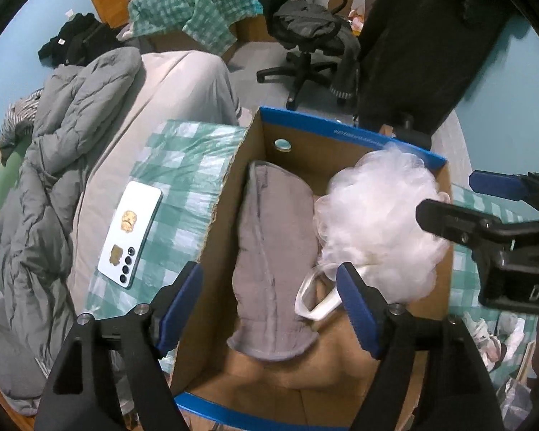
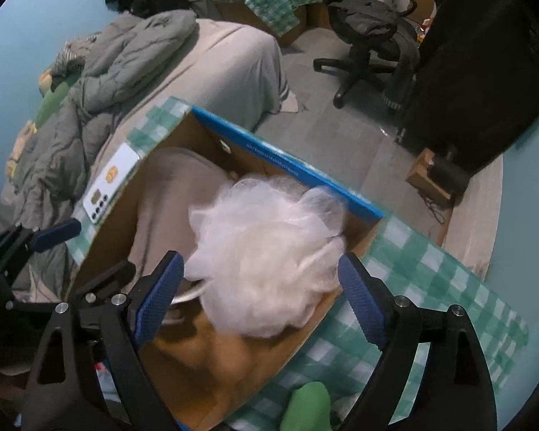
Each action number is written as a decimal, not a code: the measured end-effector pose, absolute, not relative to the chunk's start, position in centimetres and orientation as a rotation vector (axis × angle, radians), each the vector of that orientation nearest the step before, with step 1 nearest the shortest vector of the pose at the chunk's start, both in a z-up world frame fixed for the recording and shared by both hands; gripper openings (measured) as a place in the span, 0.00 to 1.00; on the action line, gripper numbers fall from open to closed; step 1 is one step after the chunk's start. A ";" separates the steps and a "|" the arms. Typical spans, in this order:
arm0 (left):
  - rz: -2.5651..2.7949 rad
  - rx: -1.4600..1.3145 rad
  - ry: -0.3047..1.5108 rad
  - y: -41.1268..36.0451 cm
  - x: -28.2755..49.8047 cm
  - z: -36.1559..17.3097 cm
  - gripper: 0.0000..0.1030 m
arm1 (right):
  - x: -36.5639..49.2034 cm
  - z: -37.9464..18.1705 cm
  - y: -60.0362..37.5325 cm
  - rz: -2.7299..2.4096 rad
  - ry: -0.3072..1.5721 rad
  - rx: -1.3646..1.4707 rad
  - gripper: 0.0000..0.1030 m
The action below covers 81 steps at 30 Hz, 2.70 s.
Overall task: Organize soft objects
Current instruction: 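Lower the towel into the box and open the left gripper while the right gripper releases the loofah there, then move both grippers back over the table toward the white plastic bag bundles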
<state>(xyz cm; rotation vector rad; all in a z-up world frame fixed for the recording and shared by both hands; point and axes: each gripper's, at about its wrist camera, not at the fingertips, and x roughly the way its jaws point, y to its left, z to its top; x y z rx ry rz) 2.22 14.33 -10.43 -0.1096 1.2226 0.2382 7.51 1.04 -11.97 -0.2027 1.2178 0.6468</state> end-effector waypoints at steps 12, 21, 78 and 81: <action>0.220 -0.100 1.182 12.9 0.7 -7.8 0.76 | 7.3 -10.2 -0.8 0.624 1.187 -0.174 0.85; 0.181 -0.079 1.168 10.9 0.1 -6.6 0.76 | 6.4 -8.5 -2.7 0.602 1.158 -0.164 0.85; -0.268 0.225 1.263 -7.9 0.0 -10.2 0.76 | -1.7 -8.0 -25.9 0.153 1.216 0.085 0.85; -0.302 0.283 1.269 -9.1 0.0 -11.3 0.76 | -2.1 -8.7 -27.3 0.120 1.225 0.106 0.85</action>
